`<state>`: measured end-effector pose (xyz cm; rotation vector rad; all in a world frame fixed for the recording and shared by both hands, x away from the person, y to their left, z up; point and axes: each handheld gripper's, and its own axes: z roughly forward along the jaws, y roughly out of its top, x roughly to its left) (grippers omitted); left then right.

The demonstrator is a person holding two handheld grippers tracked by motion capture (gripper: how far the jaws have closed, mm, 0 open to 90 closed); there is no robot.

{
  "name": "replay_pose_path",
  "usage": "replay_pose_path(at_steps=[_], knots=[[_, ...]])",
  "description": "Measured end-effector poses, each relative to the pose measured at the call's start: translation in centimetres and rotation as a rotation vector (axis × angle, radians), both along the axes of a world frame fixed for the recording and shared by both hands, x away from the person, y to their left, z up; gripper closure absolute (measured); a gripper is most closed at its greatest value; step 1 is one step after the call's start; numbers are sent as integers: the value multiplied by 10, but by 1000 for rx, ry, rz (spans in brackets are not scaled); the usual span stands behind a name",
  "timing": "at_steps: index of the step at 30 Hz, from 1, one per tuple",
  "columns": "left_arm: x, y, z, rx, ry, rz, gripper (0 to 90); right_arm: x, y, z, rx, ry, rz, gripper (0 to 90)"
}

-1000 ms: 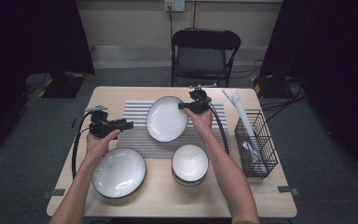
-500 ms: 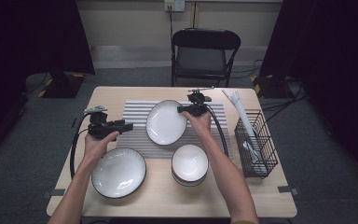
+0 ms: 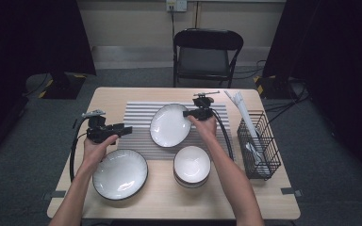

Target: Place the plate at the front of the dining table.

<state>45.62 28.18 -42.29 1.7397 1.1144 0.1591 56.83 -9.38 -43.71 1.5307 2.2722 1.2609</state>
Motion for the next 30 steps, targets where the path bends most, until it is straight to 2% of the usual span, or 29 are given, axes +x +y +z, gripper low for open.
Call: replay_pose_path(at_steps=[4, 11, 14, 30], knots=[[-4, 3, 5, -11, -20, 0, 419, -2, 0, 1, -28, 1, -6, 830], [-5, 9, 5, -29, -15, 6, 419, -3, 1, 2, -73, 1, -21, 828], [-6, 8, 6, -4, -23, 2, 420, -2, 0, 0, -92, 4, -29, 820], [-4, 12, 2, -2, -5, 11, 420, 5, -3, -13, -135, 15, -62, 806]])
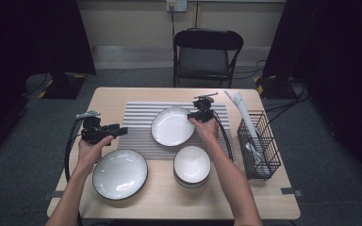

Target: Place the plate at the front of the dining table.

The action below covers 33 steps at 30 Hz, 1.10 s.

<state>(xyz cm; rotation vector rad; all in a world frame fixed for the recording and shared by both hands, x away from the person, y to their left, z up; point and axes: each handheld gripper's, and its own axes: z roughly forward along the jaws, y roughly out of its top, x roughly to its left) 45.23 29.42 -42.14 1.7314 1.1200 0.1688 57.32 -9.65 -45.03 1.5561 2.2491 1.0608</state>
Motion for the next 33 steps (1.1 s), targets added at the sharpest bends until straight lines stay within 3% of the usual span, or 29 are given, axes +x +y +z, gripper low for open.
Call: replay_pose_path(at_steps=[11, 16, 18, 20, 25, 30, 33], knots=[[0, 1, -1, 6, 9, 2, 420, 1, -3, -8, -75, 29, -15, 776], [-2, 5, -8, 0, 15, 11, 420, 1, -3, -13, -100, 38, -19, 747], [-2, 7, -11, -3, 22, 17, 420, 0, -4, -13, -84, 39, -21, 728], [-3, 8, -12, 13, 28, 24, 422, -1, -3, -12, -104, 26, -14, 750], [-5, 13, -9, 16, 18, 30, 422, -5, -7, -5, -100, 7, -4, 755], [-8, 11, -12, 27, 11, 37, 419, -13, -15, 1, -56, -34, 17, 764], [-10, 11, -15, 41, 19, 33, 417, -17, -17, 0, -49, -31, 33, 732]])
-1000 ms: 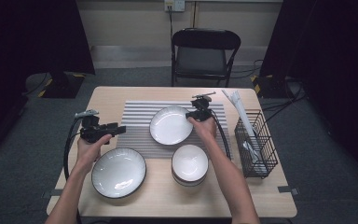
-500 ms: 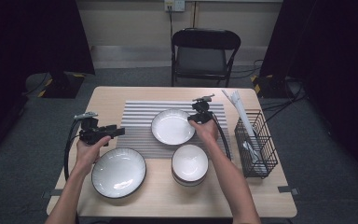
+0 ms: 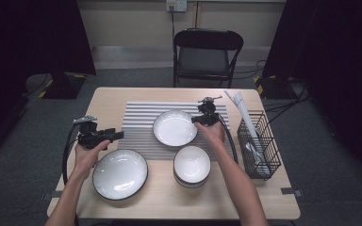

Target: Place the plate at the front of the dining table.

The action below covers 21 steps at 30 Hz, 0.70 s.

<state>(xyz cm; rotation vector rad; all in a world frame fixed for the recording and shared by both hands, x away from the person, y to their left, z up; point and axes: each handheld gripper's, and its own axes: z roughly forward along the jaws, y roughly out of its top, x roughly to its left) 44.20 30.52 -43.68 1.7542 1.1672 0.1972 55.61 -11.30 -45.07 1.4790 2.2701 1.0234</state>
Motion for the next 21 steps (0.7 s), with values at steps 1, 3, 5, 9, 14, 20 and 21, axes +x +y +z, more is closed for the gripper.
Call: replay_pose_path(at_steps=[1, 3, 5, 9, 14, 20, 21], knots=[[-1, 1, -2, 1, 2, 0, 416, -2, -1, 0, 12, -5, 1, 728], [-2, 3, -4, 10, 6, 5, 413, -5, -2, 1, 30, -13, 0, 710], [-5, 8, -6, 7, 5, 16, 409, -8, -3, 2, 53, -21, 2, 698], [-10, 17, -9, 15, -4, 49, 399, -14, -6, 3, 75, -35, 23, 686], [-16, 26, -13, 43, 0, 69, 389, -19, -9, 8, 117, -53, 36, 673], [-22, 28, -15, 48, -18, 71, 384, -22, -7, 11, 139, -73, 43, 646], [-23, 27, -15, 64, -22, 67, 384, -23, -7, 12, 140, -70, 42, 636]])
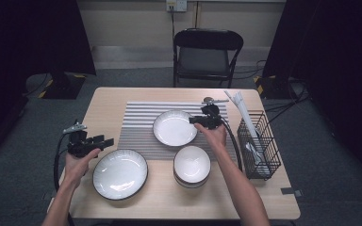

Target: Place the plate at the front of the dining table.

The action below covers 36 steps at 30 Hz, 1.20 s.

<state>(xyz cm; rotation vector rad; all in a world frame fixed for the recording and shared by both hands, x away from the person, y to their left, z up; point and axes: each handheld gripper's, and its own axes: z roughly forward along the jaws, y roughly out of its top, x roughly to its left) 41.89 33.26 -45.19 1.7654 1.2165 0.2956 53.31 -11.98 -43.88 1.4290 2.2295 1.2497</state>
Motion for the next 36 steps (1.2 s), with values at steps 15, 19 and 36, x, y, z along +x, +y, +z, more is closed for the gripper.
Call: replay_pose_path(at_steps=[15, 19, 36], knots=[[-5, 21, -4, 21, 5, 61, 244, -19, -11, 0, 40, -8, 28, 590], [-5, 26, -9, 35, 22, 73, 225, -26, -14, 0, 65, 1, 25, 551], [-8, 39, -32, 159, 58, 140, 229, -45, -23, 11, 98, -26, 14, 443]])
